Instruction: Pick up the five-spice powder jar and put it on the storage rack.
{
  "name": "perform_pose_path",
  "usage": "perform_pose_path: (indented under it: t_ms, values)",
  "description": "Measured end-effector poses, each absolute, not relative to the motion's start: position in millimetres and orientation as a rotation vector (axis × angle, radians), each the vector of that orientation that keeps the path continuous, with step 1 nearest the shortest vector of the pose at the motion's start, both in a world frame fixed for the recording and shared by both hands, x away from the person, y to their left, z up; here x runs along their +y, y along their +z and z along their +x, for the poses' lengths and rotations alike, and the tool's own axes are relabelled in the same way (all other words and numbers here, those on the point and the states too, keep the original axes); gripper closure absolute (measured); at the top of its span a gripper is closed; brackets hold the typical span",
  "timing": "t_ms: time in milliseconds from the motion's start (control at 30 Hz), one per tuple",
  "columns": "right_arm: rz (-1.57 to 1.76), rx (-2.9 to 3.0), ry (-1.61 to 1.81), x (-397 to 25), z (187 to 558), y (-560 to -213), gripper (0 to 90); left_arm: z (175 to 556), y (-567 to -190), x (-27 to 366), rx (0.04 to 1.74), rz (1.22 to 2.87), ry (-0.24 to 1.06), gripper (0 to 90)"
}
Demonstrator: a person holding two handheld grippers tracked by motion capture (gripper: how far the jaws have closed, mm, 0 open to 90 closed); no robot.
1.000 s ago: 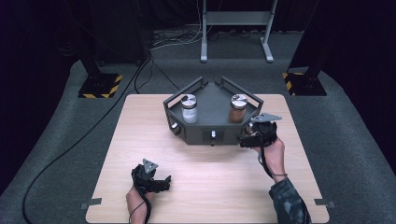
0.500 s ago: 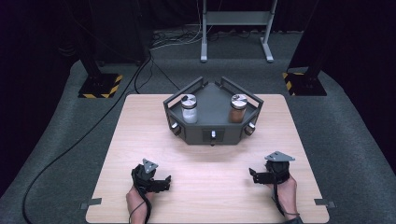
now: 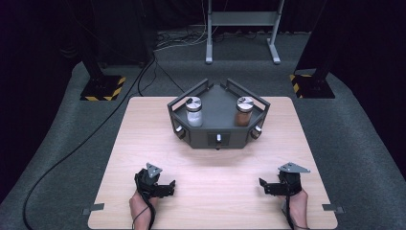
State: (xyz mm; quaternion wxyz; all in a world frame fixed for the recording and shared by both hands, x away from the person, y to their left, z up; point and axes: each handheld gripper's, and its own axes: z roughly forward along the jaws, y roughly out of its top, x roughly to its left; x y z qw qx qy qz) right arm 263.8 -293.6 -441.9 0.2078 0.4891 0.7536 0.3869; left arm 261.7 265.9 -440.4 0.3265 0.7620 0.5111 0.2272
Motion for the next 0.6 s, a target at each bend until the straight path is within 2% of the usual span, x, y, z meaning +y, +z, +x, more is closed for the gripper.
perform_pose_path:
  t_ms: [600]
  values:
    - [1.354, 2.075, 1.072, -291.3, 258.8, -443.4, 0.0, 264.0, -440.1, 266.7, 1.351, 1.99, 0.583, 0.6]
